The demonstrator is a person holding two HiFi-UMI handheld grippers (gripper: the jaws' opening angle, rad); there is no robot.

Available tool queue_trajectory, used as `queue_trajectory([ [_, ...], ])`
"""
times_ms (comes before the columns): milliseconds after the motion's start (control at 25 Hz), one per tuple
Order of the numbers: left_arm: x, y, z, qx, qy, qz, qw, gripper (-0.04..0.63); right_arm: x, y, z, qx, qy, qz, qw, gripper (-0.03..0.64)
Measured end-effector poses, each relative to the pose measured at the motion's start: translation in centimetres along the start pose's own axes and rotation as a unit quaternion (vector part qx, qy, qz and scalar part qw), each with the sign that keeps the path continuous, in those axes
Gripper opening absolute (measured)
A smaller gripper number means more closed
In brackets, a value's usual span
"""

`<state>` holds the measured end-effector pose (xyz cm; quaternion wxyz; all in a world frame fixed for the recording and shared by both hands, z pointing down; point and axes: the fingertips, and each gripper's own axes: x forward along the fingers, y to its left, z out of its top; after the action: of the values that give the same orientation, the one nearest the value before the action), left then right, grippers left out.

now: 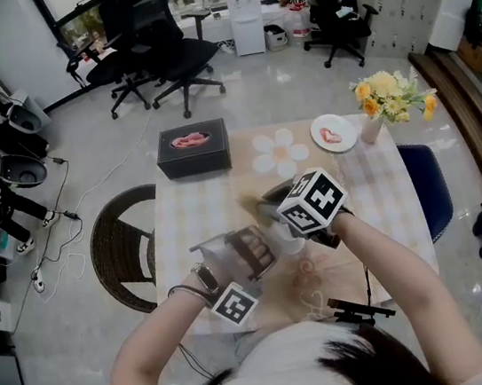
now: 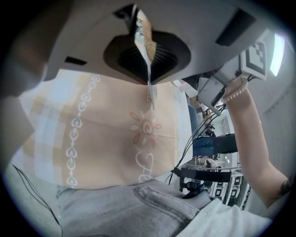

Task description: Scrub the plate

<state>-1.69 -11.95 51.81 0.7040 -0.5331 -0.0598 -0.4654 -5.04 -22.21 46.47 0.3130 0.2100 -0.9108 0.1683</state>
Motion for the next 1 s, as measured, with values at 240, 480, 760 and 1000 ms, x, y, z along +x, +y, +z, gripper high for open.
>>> queue_trajectory([
  [240, 0.0, 0.0, 0.0, 0.017, -0.003, -0.003, 0.9998, 0.018, 0.9, -1.6, 0.5, 0.008, -0.003, -0.021, 1.000, 0.032],
  [480, 0.0, -0.1, 0.1, 0.018, -0.005, -0.003, 0.9998, 0.018, 1.5, -3.1, 0.2, 0.034, -0.009, -0.028, 0.999, 0.032],
  [760, 0.0, -0.1, 0.0, 0.017, -0.007, 0.000, 0.9998, 0.018, 1.9, -5.1, -0.7, 0.059, -0.010, -0.054, 0.997, 0.032],
  [1000, 0.0, -0.2, 0.1, 0.012, -0.007, 0.000, 0.9999, 0.018, 2.1, -6.7, -2.2, 0.078, 0.003, -0.078, 0.994, 0.032],
])
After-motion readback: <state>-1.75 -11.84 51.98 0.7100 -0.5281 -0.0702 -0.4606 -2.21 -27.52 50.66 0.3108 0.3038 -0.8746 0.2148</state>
